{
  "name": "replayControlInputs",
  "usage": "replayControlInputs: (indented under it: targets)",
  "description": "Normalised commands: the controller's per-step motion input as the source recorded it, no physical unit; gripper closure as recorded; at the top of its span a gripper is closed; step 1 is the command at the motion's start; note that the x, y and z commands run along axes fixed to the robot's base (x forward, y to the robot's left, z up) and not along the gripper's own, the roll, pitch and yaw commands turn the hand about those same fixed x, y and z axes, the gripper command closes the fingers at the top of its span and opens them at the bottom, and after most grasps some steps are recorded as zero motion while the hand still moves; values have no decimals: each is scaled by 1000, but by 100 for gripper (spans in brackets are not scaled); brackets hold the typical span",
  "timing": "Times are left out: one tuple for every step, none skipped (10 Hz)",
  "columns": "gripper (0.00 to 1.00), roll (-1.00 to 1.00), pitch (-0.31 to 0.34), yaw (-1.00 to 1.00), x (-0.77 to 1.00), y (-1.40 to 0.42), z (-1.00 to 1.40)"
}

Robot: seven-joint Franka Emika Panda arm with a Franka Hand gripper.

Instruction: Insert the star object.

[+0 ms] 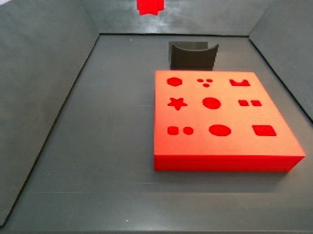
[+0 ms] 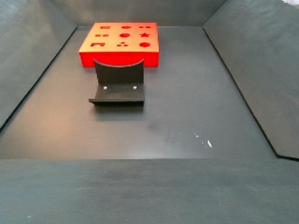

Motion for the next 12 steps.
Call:
replayControlInputs:
  targets:
    - [100, 0, -123, 0, 194, -191, -300]
    - [100, 114, -166, -426, 311, -309, -740]
    - [100, 160, -107, -723, 323, -191, -814]
    - [100, 47, -79, -951, 140, 0, -654]
    - [100, 1, -10, -1000, 86, 0, -520]
    - [100, 0, 0, -1000, 63, 9, -529]
    - [100, 0, 0, -1000, 46, 29, -534]
    - [100, 0, 9, -969, 80, 80, -480]
    - [100, 0, 0, -834, 329, 151, -380]
    - [100, 24, 0, -543, 634, 160, -266]
    - [100, 91, 91, -317, 777, 114, -263]
    - [100, 41, 150, -229, 789, 0, -160]
